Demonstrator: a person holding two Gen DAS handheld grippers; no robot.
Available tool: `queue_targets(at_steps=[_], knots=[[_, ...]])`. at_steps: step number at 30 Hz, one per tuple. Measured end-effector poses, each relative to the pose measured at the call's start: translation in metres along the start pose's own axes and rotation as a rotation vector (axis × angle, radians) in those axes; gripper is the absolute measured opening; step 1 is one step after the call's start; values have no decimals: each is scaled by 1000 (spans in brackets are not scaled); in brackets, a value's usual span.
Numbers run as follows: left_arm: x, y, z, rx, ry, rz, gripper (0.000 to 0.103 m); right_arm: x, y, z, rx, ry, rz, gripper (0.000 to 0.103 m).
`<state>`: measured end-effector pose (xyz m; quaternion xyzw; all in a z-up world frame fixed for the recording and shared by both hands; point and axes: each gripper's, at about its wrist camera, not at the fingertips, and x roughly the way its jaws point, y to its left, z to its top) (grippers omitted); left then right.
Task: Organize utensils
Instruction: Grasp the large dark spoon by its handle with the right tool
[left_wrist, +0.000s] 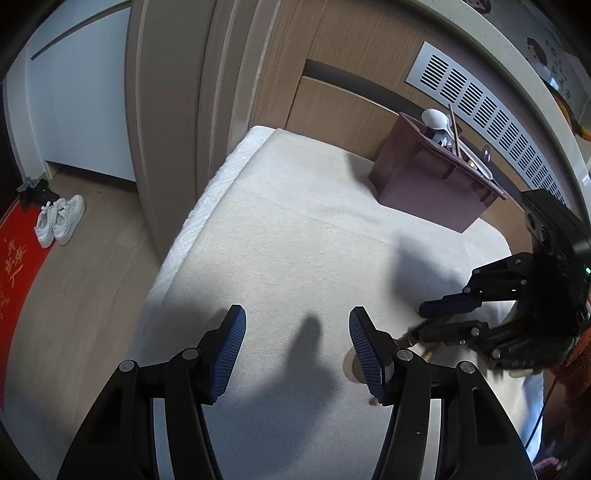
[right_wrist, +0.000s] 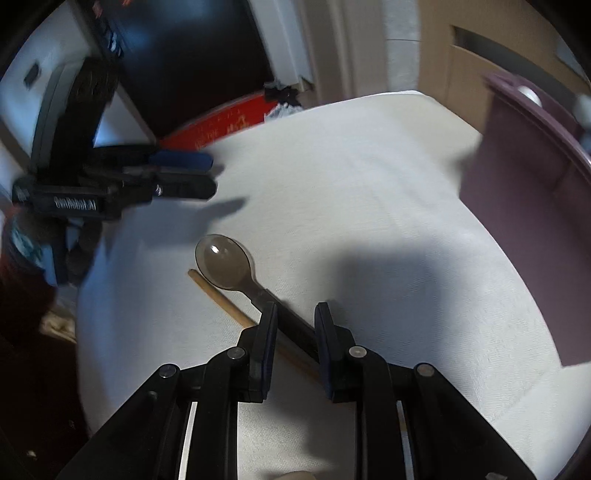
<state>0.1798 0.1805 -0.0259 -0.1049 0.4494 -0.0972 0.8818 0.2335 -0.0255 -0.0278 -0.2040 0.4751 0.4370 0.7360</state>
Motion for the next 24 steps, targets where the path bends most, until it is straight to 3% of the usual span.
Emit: queue_targets(at_steps=[5,10,14,18,24], knots=[[-15,11,-2,-20,-32,20,59,19,8,20,-61,18,2,21],[-20,16,-3,-29,-37,26,59,19,25,6,-168,45,-93,24],[-14,0,-3,13,-18,-31,59,11,7,3,-15,58,-134,15],[3,-39,-4,138,56,-145,59,-11,-38,-17,199,41,-185,10],[18,-128,-20,490,189,-287,59,-54,-78,-79,415,1,-271,10]])
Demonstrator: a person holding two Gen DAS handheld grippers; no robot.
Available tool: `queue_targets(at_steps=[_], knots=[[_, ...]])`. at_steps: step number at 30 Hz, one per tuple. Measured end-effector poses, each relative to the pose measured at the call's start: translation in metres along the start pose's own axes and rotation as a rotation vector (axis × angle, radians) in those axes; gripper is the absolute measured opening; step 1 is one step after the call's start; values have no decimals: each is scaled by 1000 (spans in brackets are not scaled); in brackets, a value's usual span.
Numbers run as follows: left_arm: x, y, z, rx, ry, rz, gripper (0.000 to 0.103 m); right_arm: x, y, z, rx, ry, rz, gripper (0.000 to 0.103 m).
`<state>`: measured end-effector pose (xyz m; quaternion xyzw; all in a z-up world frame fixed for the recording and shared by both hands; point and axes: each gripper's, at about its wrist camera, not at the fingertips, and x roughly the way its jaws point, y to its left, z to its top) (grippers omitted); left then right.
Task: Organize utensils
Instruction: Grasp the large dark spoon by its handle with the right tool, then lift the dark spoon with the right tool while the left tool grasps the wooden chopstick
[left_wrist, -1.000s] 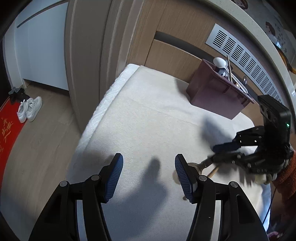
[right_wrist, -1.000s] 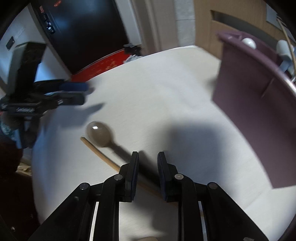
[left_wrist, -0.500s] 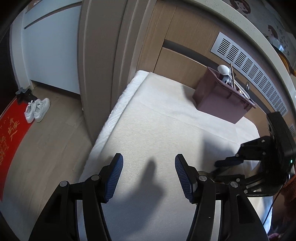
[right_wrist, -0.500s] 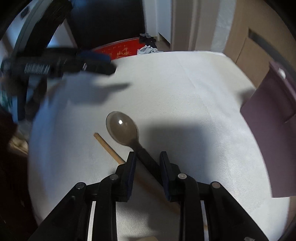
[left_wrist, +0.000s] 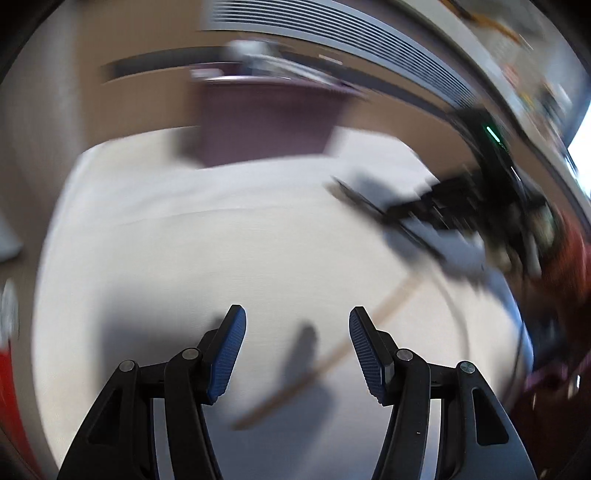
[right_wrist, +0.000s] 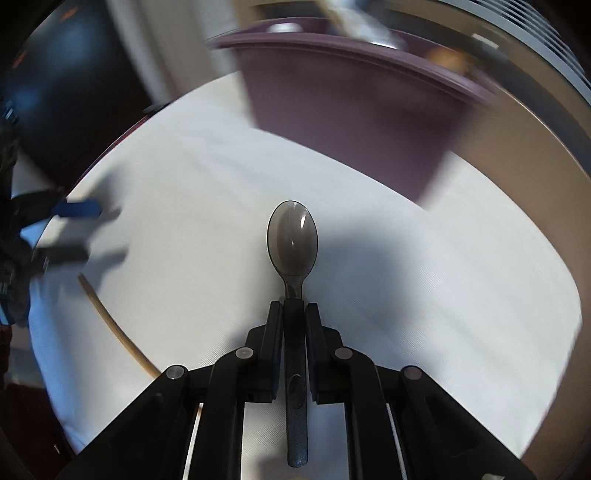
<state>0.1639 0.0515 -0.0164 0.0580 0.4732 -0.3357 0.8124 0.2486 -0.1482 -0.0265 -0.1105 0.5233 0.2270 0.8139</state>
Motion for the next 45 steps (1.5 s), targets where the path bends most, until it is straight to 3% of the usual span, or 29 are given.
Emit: queue_targets(at_steps=[2,6,9,12,15,21,26,29,32,34,36,39,40,41,43,45], knots=[[12,-26,4,119,47,-3,59,-11,-15,-20,43,-14,-24,11],[37,-50,11,270,122,128,59,-22,-31,-46,114,-32,-17,12],[52,-43,21,274,129,245,61,-27,-32,-56,152,-55,-7,12],[50,-25,33,204,91,313,61,-29,-29,-60,173,-78,-14,13],[50,-16,40,141,102,279,59,-21,-43,-52,164,-95,-37,13],[52,-20,40,130,155,240,57,2,-36,-23,93,-118,-119,13],[57,-16,44,81,174,208,56,17,-52,4,164,-148,-44,18],[57,-13,45,67,179,195,56,20,-64,12,220,-170,46,28],[57,-15,45,65,187,201,56,22,-69,17,259,-166,128,47],[58,-15,47,54,198,207,56,22,-62,20,243,-154,135,58],[60,-15,51,51,201,203,55,23,-50,25,174,-131,87,60],[59,-16,53,68,179,205,34,25,-33,27,70,-112,-11,54],[59,-17,54,76,170,209,15,25,-31,26,66,-110,-38,47],[59,-20,54,90,156,214,9,24,-30,26,65,-108,-64,43],[59,-27,49,132,134,237,7,21,-30,25,70,-105,-107,31],[58,-28,48,132,114,238,7,18,-33,22,86,-105,-97,30]])
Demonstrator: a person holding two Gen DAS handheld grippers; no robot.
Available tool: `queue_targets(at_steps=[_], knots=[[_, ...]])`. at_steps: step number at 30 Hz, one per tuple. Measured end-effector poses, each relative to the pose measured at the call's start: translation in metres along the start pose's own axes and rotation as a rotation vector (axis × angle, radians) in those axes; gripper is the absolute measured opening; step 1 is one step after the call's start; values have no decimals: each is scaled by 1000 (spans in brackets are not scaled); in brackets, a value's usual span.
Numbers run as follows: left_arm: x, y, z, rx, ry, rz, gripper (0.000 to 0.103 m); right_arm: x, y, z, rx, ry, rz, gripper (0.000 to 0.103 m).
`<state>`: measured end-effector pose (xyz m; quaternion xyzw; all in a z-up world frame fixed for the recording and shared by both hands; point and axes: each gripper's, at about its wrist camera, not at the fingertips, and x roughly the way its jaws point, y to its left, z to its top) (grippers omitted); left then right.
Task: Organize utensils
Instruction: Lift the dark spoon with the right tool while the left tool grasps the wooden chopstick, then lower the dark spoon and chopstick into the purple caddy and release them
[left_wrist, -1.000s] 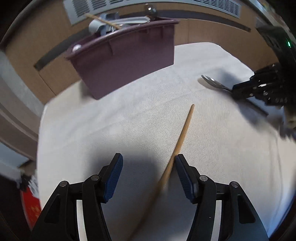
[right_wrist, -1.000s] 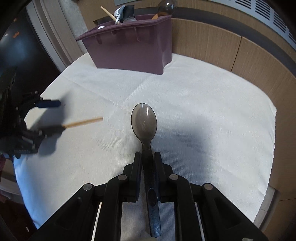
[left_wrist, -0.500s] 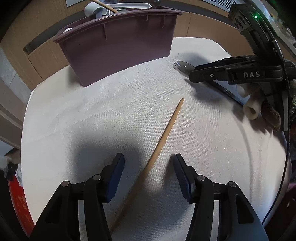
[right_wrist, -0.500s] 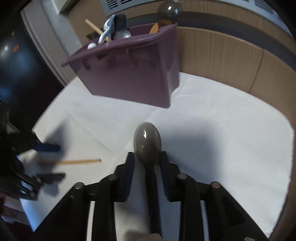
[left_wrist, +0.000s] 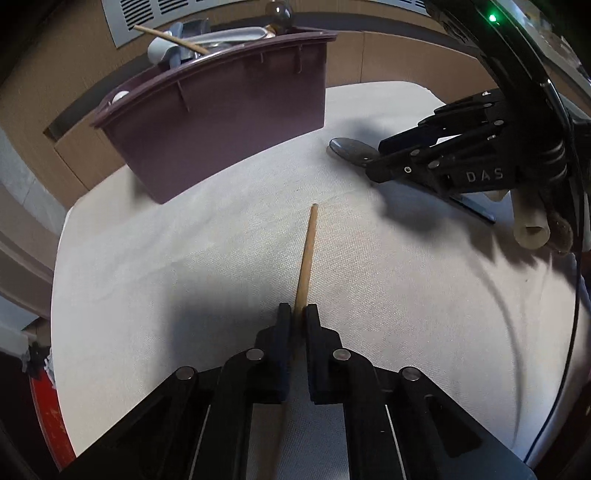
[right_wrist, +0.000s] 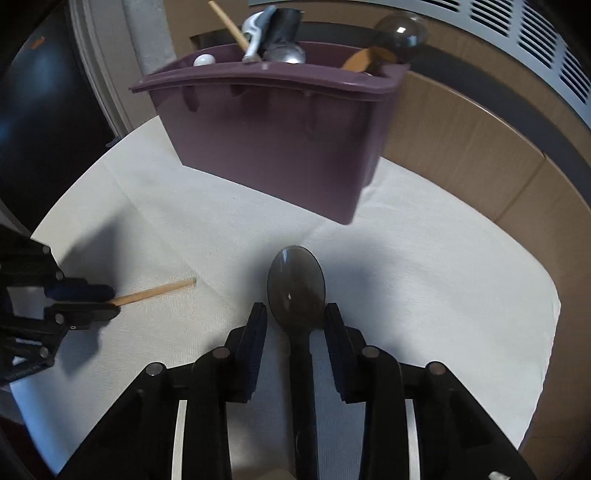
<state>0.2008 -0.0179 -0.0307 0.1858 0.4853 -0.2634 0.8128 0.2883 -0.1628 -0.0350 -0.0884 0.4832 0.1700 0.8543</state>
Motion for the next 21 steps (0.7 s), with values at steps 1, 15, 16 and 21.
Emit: queue_targets(at_steps=[1,15,16,21], knots=[[-1,2,0,-19,-5,-15,6,-2,-1,-1,10,-4,13,30],[-49,69,0,-402,-240,-23,6,14,2,18,33,6,-9,30],[-55,70,-1,-418,-255,-26,6,13,4,17,34,1,-26,30],[-115,70,25,-478,-470,-12,6,-34,12,17,45,-122,-39,29]])
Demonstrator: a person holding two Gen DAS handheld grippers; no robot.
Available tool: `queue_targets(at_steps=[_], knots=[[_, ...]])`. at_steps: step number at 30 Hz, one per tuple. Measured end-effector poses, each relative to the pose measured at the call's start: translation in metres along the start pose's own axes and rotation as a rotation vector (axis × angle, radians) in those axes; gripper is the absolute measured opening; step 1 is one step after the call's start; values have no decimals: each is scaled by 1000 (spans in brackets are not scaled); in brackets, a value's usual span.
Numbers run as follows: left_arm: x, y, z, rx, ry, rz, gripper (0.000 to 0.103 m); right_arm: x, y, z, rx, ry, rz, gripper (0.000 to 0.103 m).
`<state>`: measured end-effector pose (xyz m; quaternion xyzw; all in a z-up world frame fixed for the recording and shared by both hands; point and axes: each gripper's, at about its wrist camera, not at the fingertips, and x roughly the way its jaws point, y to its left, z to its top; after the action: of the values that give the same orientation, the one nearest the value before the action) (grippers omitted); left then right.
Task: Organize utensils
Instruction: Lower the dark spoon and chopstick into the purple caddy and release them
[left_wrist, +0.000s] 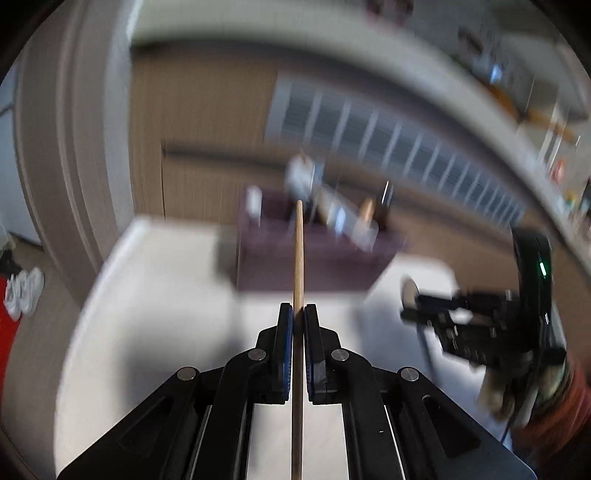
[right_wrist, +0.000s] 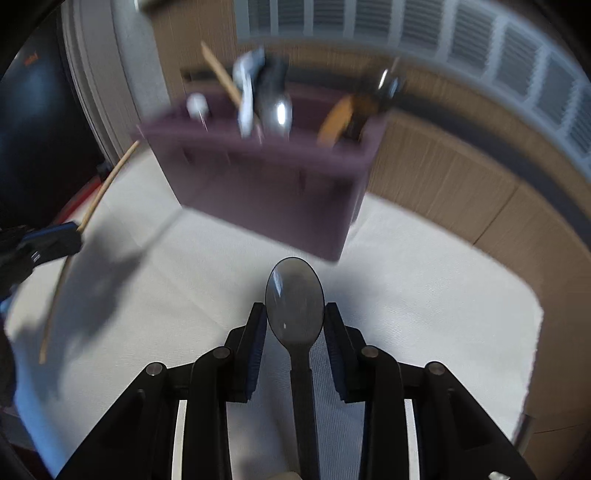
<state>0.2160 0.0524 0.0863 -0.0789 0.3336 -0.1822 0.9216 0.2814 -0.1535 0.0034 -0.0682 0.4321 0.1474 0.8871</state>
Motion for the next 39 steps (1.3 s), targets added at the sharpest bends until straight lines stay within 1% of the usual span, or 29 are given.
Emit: queue_targets(at_steps=[1,2,3,4,5,7,9,10,12,14,15,17,20,21,23,27,31,33,38,39], knots=[[-10,-3,11,-1,-50,-1,6,-19,0,5,11,-45,7,29],[-27,-9,30,-10,-130,-7,6,-43,-1,11,21,-102,8,29],[-36,-11,43,-20,-185,-15,6,-60,-4,15,29,-149,9,29],[-44,-12,55,-30,-234,-25,6,-87,-4,25,43,-222,12,29],[-57,-15,73,-47,-309,-49,6,-111,-5,34,59,-292,12,29],[-67,-19,94,-60,-388,-89,6,-146,-5,51,87,-413,8,29],[-71,-22,113,-80,-470,-113,6,-182,-5,67,110,-566,-10,29],[-73,-22,118,-82,-496,-112,6,-193,-5,77,117,-626,-24,29],[-70,-24,122,-78,-571,-87,6,-205,-5,89,127,-701,-16,29],[-64,-24,120,-71,-633,-58,6,-205,-6,97,151,-759,-6,29],[-61,-23,118,-71,-651,-42,6,-208,-12,100,162,-775,-6,29],[-41,-20,115,-68,-678,4,6,-193,-12,103,176,-783,-3,29],[-20,-12,107,-79,-688,40,6,-165,-13,107,181,-757,2,29],[-11,-10,105,-77,-686,44,6,-163,-25,109,182,-752,4,29],[5,-8,100,-69,-677,48,6,-146,-27,109,169,-745,5,29],[41,3,95,-85,-616,50,6,-115,-27,107,144,-727,8,29],[65,13,91,-115,-598,55,6,-88,-34,108,161,-685,22,29],[76,14,89,-113,-597,43,6,-78,-39,107,173,-669,26,29],[97,9,78,-63,-633,82,6,-54,-50,101,208,-631,26,29],[102,8,74,-53,-628,88,6,-49,-51,99,210,-623,26,29]])
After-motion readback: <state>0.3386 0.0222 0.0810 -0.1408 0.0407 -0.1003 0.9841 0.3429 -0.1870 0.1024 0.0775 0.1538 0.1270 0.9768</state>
